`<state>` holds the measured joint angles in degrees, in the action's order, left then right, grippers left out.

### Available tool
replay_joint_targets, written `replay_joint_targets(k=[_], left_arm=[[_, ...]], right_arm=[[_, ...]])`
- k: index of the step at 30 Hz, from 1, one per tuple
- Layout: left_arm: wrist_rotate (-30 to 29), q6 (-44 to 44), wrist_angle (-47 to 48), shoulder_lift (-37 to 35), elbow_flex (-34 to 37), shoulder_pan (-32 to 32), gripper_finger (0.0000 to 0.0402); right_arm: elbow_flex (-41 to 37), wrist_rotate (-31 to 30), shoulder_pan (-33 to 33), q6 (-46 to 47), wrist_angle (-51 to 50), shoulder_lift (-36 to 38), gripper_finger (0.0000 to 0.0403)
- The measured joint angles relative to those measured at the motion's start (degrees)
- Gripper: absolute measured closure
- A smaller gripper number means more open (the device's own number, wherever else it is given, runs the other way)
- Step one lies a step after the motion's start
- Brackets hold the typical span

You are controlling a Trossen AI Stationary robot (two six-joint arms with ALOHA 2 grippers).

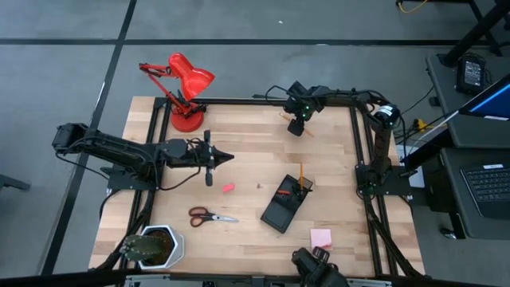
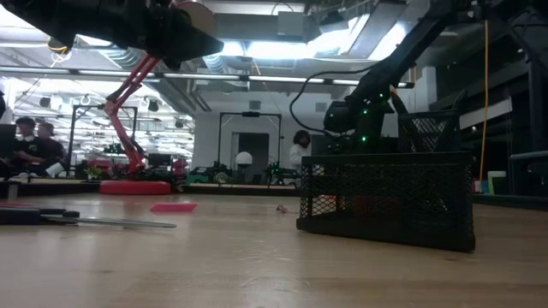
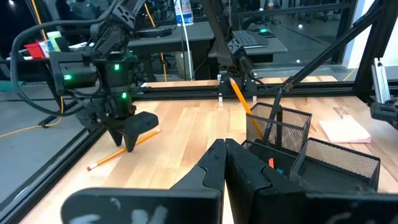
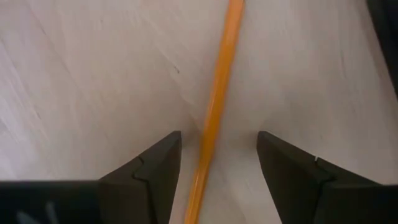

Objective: Pick and place office supplies into organizer
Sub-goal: Put the pencil into the desk organizer

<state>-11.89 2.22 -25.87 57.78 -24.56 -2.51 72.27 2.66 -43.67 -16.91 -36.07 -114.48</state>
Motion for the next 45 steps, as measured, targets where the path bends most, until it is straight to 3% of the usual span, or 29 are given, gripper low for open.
replay_joint_targets(k=[6,16,36,45], left_arm=[[-0.1,0.0,0.6,0.0,0.0,0.0,0.0396],[-0.4,0.0,0.4,0.0,0.0,0.0,0.0399],[-0.4,-1.2,0.4,0.0,0.0,0.0,0.0398],[-0.5,-1.1,0.4,0.0,0.0,0.0,0.0399]], right_arm=[[0.0,-0.5,0.0,-0.1,-1.5,-0.2,0.0194],[0.0,-0.8,0.0,-0.7,-2.6,-0.3,0.0243],[-0.1,-1.1,1.4,0.0,-2.9,-0.3,0.0248],[-0.1,-0.6,1.5,-0.1,-3.2,-0.3,0.0309]])
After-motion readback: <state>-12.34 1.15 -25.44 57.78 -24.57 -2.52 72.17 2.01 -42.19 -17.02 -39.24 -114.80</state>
